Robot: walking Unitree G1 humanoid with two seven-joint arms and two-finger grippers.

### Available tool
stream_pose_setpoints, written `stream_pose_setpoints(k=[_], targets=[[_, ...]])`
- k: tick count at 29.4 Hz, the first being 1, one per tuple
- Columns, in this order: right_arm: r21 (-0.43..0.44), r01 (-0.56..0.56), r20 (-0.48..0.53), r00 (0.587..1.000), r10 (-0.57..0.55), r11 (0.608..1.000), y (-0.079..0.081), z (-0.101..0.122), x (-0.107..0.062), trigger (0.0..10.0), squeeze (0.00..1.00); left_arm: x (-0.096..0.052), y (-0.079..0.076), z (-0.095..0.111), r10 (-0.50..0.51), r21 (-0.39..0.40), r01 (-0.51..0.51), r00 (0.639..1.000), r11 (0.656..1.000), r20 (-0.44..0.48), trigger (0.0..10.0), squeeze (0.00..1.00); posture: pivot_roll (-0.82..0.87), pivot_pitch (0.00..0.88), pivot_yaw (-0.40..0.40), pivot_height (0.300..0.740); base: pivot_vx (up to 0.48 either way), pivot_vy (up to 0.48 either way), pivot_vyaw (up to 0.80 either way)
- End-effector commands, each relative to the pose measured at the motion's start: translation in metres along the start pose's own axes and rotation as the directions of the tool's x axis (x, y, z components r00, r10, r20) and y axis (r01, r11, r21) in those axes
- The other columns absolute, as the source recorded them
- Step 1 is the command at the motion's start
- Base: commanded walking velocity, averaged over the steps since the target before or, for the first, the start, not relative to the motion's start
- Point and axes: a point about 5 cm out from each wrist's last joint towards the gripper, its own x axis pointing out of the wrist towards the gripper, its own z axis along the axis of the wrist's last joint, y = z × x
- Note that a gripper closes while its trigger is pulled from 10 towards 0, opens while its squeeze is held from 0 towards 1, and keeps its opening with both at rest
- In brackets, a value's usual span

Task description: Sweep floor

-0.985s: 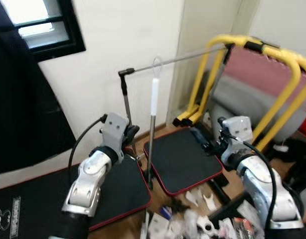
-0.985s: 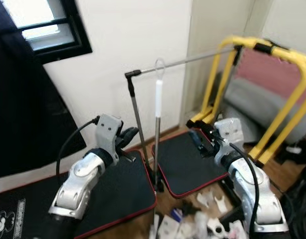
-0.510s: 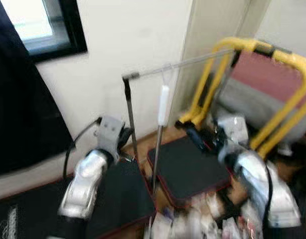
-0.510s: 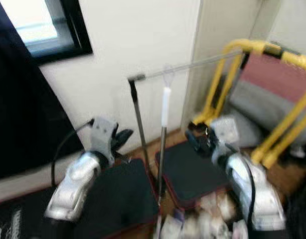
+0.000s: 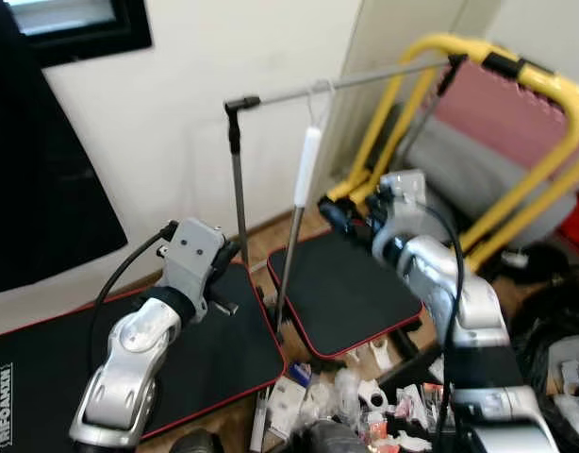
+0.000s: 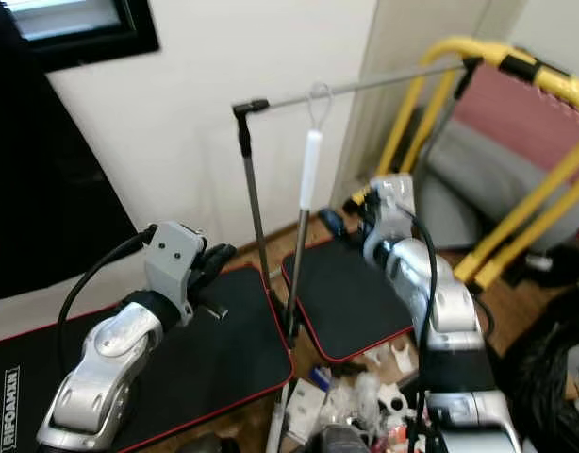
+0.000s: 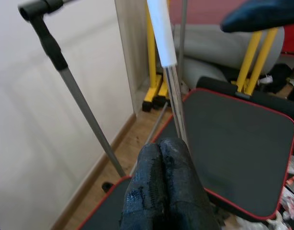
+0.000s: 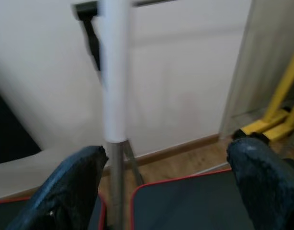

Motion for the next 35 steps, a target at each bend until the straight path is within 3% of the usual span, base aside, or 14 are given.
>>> stream_pose_setpoints(k=[1,8,9,10,11,16,18,21,22,27,31,35], targets=[[-0.016,0.033,-0.034,0.999,-0.034,0.999,-0.009,-0.008,0.004,10.0,0.00,-0.006,-0.006,-0.001,-0.056,0.018,0.056,0.998,0.998,-0.024,10.0,0.00,-0.11,0.272,-0.136,0.740,0.000,0.000,0.00],[-0.009,-0.053,0.015,0.998,0.053,0.999,0.002,0.000,0.017,10.0,0.00,-0.015,-0.009,0.004,-0.090,0.028,0.091,0.995,0.995,-0.031,10.0,0.00,-0.10,0.310,-0.130,0.740,0.000,0.000,0.00],[-0.017,-0.086,0.029,0.996,0.087,0.996,0.007,0.002,0.018,10.0,0.33,-0.019,-0.010,0.004,-0.097,0.026,0.098,0.995,0.995,-0.036,10.0,0.00,-0.09,0.325,-0.129,0.740,0.000,0.000,0.00],[-0.017,-0.086,0.029,0.996,0.087,0.996,0.007,0.002,0.018,10.0,0.33,-0.019,-0.010,0.004,-0.097,0.026,0.098,0.995,0.995,-0.036,10.0,0.00,-0.09,0.325,-0.129,0.740,0.000,0.000,0.00],[-0.001,-0.159,0.054,0.986,0.159,0.987,0.014,0.005,0.021,10.0,1.00,-0.022,-0.012,0.005,-0.108,0.029,0.109,0.993,0.994,-0.042,10.0,0.00,-0.09,0.340,-0.131,0.740,0.000,0.000,0.00],[0.039,-0.250,0.130,0.961,0.243,0.968,0.023,0.020,0.028,10.0,1.00,-0.031,-0.016,0.007,-0.130,0.036,0.132,0.990,0.991,-0.055,10.0,0.00,-0.08,0.370,-0.131,0.740,0.000,0.000,0.00],[0.019,-0.271,0.161,0.951,0.264,0.963,0.023,0.029,0.032,10.0,0.87,-0.037,-0.017,0.009,-0.131,0.041,0.134,0.990,0.990,-0.058,10.0,0.00,-0.08,0.397,-0.130,0.740,0.000,0.000,0.00],[0.010,-0.276,0.168,0.948,0.271,0.961,0.023,0.031,0.034,10.0,0.87,-0.039,-0.018,0.010,-0.132,0.042,0.134,0.989,0.990,-0.060,10.0,0.00,-0.08,0.397,-0.130,0.740,0.000,0.000,0.00],[0.000,-0.253,0.175,0.952,0.249,0.967,0.023,0.035,0.040,10.0,0.00,-0.040,-0.018,0.011,-0.132,0.044,0.135,0.989,0.990,-0.063,10.0,0.00,-0.08,0.407,-0.131,0.740,0.000,0.000,0.00],[-0.055,-0.233,0.189,0.952,0.239,0.971,0.033,0.045,0.051,10.0,0.00,-0.044,-0.020,0.012,-0.131,0.045,0.134,0.989,0.990,-0.067,10.0,0.00,-0.08,0.423,-0.154,0.740,0.000,0.000,0.00],[-0.135,-0.265,0.246,0.924,0.292,0.955,0.064,0.068,0.063,10.0,0.00,-0.049,-0.023,0.015,-0.125,0.035,0.127,0.990,0.991,-0.063,10.0,0.00,-0.08,0.432,-0.159,0.740,0.000,0.000,0.00],[-0.148,-0.246,0.251,0.927,0.277,0.958,0.073,0.072,0.067,10.0,0.00,-0.051,-0.025,0.015,-0.132,0.033,0.134,0.989,0.990,-0.068,10.0,0.00,-0.08,0.432,-0.162,0.740,0.000,0.000,0.00]])
